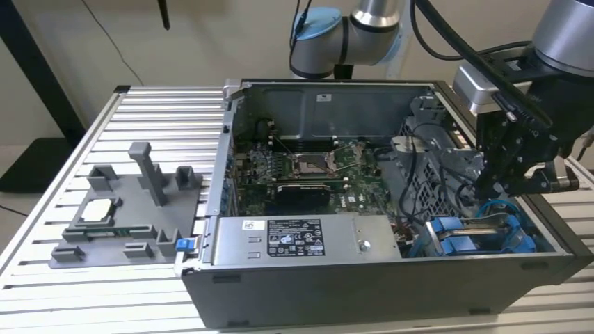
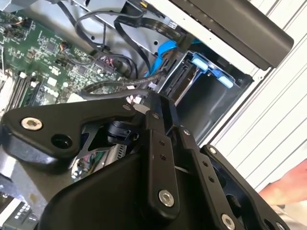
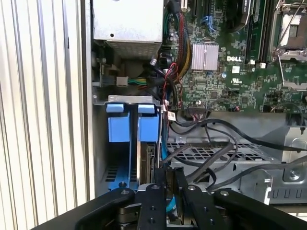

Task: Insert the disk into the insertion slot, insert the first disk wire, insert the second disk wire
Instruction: 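Insert the first disk wire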

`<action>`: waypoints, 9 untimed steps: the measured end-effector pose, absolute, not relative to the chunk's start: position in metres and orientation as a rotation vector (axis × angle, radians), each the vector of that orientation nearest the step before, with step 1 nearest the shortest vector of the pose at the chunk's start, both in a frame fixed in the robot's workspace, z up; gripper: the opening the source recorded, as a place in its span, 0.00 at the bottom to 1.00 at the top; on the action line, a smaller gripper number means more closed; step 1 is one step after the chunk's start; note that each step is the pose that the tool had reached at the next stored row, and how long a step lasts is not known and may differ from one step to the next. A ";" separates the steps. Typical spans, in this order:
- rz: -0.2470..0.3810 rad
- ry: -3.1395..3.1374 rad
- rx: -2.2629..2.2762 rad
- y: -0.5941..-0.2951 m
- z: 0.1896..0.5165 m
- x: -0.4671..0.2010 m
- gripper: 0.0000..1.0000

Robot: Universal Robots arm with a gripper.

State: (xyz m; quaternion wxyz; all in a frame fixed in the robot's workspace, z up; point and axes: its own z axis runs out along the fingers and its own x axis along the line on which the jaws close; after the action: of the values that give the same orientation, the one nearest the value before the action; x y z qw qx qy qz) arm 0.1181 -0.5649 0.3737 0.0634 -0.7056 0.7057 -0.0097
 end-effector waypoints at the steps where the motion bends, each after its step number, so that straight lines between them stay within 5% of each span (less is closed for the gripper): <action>1: -0.032 2.133 -2.133 -0.565 0.373 0.119 0.00; 9: -0.069 2.149 -2.150 -0.565 0.367 0.128 0.00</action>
State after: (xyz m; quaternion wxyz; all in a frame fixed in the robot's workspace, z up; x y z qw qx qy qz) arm 0.1284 -0.5652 0.3672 0.0504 -0.7062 0.7058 -0.0227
